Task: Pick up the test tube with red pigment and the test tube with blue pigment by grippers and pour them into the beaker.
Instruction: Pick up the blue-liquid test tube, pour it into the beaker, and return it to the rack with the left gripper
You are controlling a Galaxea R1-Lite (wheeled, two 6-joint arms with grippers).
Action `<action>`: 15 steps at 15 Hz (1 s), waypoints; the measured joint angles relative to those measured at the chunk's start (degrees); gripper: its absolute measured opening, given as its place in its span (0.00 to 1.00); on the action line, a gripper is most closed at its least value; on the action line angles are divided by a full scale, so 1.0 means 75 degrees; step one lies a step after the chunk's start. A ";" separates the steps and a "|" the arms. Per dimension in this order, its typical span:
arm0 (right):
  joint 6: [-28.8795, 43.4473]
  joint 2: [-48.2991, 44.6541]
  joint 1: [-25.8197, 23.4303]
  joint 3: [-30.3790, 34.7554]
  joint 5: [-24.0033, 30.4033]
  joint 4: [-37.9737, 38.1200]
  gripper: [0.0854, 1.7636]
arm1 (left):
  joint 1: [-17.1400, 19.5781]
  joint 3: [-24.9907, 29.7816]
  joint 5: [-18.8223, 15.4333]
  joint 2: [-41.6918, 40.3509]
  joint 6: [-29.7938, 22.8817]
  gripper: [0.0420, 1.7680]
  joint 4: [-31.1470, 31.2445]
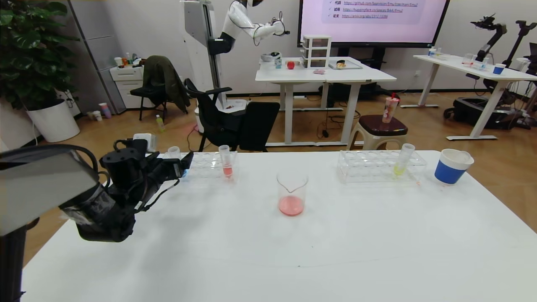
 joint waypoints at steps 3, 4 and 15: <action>0.0000 0.0000 0.0000 0.0000 0.0000 -0.0003 0.98 | 0.0005 -0.0889 0.0041 0.0379 0.0016 0.99 0.0413; 0.0000 0.0000 0.0000 0.0000 0.0000 0.0000 0.98 | 0.0018 -0.1039 0.0041 0.0481 0.0020 0.99 0.0423; 0.0002 0.0000 0.0000 0.0000 0.0000 0.0000 0.98 | -0.0073 -0.1499 0.0039 0.0835 0.0028 0.77 0.0419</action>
